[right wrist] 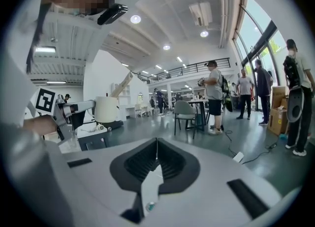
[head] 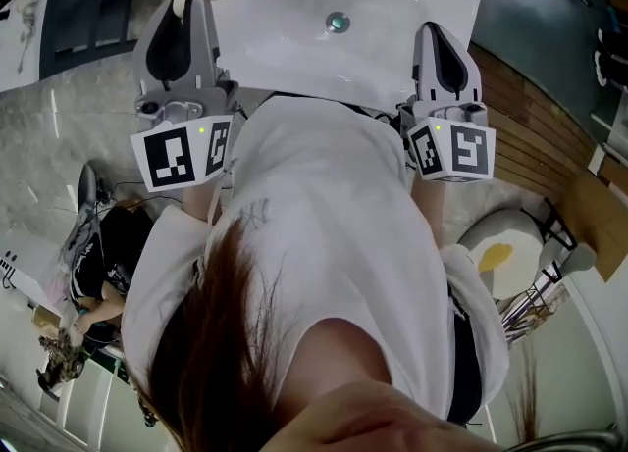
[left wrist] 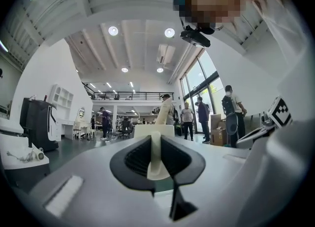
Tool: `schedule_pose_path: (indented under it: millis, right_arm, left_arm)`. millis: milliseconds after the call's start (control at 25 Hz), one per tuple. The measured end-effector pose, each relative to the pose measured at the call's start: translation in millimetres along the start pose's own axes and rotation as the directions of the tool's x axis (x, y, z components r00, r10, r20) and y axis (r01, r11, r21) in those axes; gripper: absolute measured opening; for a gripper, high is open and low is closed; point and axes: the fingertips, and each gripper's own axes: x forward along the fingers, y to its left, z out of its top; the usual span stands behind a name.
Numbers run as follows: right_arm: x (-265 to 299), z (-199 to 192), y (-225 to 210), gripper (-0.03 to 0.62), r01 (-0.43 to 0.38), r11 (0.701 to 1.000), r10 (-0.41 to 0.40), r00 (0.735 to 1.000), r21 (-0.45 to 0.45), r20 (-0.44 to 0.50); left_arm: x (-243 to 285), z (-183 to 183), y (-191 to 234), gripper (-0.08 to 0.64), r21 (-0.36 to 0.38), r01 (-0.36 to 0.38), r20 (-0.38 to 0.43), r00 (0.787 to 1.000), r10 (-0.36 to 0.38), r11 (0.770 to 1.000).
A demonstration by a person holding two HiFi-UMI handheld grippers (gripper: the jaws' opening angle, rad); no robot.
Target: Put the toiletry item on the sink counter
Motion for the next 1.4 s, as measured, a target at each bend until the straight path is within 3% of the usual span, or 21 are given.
schedule_pose_path:
  millis: [1000, 1400]
  right_arm:
    - [6, -14, 0, 0.011, 0.093, 0.996, -0.093, 0.993, -0.002, -0.071]
    - [7, -20, 0, 0.011, 0.117, 0.993, -0.116, 0.988, -0.002, -0.102]
  left_arm:
    - [62, -43, 35, 0.048, -0.006, 0.012, 0.017, 1.0, -0.012, 1.0]
    - [90, -75, 45, 0.048, -0.019, 0.005, 0.011, 1.0, -0.005, 1.0]
